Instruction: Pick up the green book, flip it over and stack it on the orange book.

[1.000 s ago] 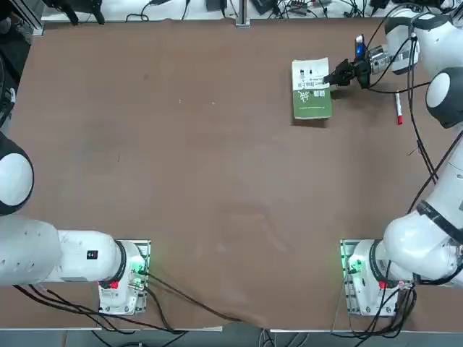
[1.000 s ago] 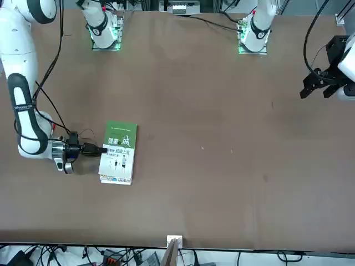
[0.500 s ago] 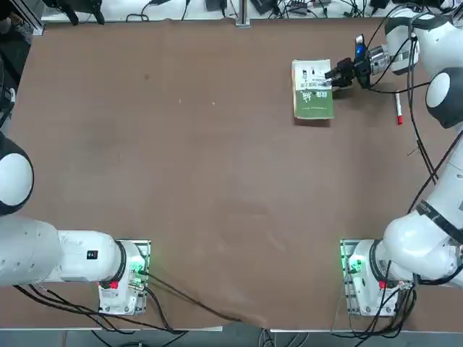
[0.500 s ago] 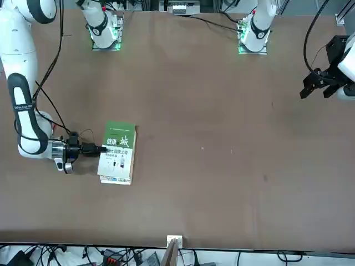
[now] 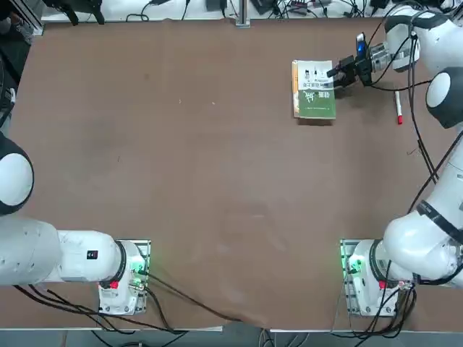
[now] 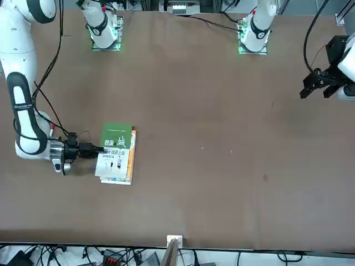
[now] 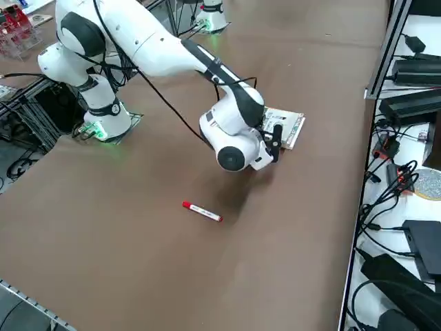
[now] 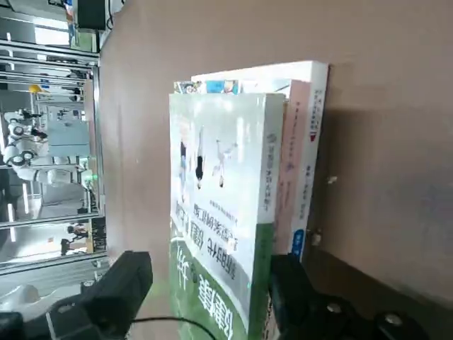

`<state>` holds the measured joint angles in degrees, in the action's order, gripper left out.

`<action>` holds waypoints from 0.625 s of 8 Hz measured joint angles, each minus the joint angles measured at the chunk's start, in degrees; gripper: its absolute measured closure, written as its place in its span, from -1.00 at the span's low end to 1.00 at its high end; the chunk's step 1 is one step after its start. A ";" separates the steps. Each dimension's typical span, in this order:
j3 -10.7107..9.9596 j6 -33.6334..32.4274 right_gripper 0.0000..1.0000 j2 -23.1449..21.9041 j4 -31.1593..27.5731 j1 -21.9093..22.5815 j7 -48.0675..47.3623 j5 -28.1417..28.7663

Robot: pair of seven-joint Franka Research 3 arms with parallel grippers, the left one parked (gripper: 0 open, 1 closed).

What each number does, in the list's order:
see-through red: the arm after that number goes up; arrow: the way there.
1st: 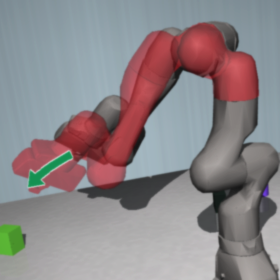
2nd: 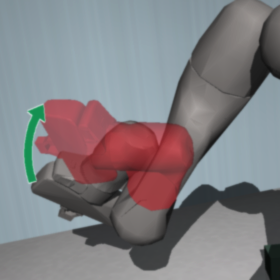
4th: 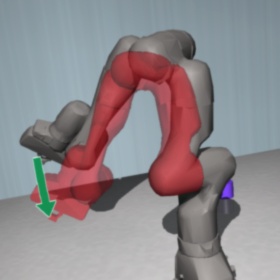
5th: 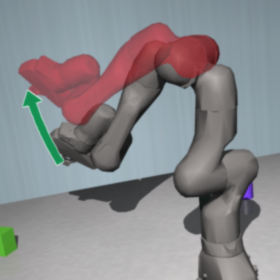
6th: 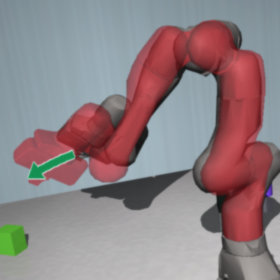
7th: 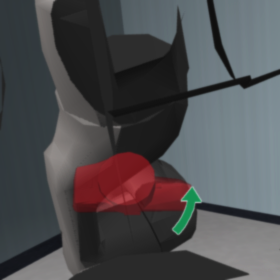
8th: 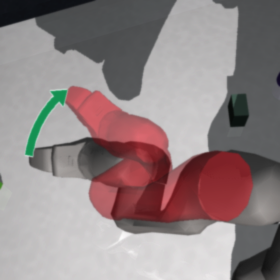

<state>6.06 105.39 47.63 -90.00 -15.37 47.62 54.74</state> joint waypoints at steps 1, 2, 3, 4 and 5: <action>0.08 1.30 -0.97 -0.11 0.16 0.85 0.00 -0.81; 0.14 2.69 -0.97 -0.67 0.43 1.85 -0.22 -3.07; 0.20 4.36 -0.97 -1.55 0.64 2.83 -1.13 -6.27; 0.22 5.43 -0.97 -2.78 0.74 3.51 -2.73 -9.07; 0.22 5.86 -0.97 -3.94 0.75 3.68 -3.59 -11.05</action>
<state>6.28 111.25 43.70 -89.26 -11.69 44.04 43.69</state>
